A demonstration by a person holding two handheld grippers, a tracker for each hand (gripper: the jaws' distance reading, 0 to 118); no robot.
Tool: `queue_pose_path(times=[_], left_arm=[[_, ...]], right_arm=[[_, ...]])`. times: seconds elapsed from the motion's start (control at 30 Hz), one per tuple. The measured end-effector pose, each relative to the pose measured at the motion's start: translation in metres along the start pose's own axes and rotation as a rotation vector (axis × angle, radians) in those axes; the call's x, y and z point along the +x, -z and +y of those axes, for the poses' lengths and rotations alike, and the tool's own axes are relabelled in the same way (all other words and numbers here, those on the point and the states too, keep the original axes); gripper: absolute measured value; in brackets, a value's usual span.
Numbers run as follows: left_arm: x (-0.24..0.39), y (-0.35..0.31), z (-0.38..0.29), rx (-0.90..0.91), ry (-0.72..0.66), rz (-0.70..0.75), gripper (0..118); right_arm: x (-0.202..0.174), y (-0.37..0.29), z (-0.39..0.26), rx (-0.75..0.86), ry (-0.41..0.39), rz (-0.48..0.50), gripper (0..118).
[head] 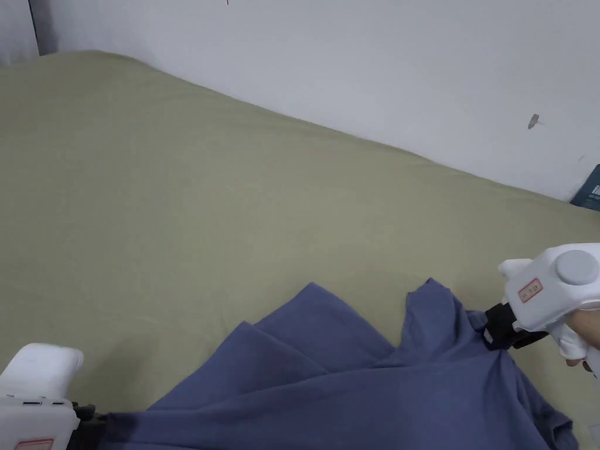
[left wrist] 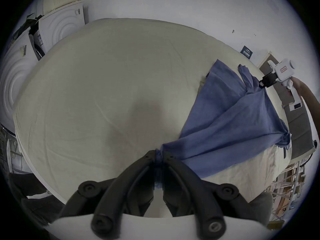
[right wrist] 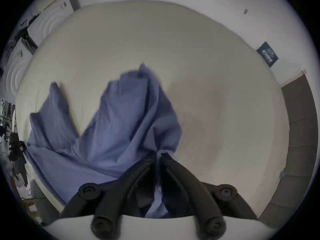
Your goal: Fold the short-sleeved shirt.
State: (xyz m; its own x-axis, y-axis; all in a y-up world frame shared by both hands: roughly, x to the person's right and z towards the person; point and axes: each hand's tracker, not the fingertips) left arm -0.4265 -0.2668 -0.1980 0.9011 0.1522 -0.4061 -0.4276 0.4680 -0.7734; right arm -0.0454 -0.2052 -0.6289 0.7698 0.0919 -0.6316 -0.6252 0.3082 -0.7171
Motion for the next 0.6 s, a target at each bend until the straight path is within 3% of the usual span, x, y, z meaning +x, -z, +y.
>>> queue_pose_path(times=[0.2,0.47,0.6], left_arm=[[0.004,-0.021,0.03,0.08,-0.015,-0.062,7],[0.027,-0.058,0.109,0.215,0.083,-0.119,7],[0.044,-0.078,0.157,0.286,0.158,-0.115,7]], right_arm=[[0.015,-0.053,0.002,0.147,0.065,0.066,8],[0.054,-0.133,0.015,0.392,0.116,0.02,8],[0.057,-0.182,0.011,0.536,0.134,-0.069,8]])
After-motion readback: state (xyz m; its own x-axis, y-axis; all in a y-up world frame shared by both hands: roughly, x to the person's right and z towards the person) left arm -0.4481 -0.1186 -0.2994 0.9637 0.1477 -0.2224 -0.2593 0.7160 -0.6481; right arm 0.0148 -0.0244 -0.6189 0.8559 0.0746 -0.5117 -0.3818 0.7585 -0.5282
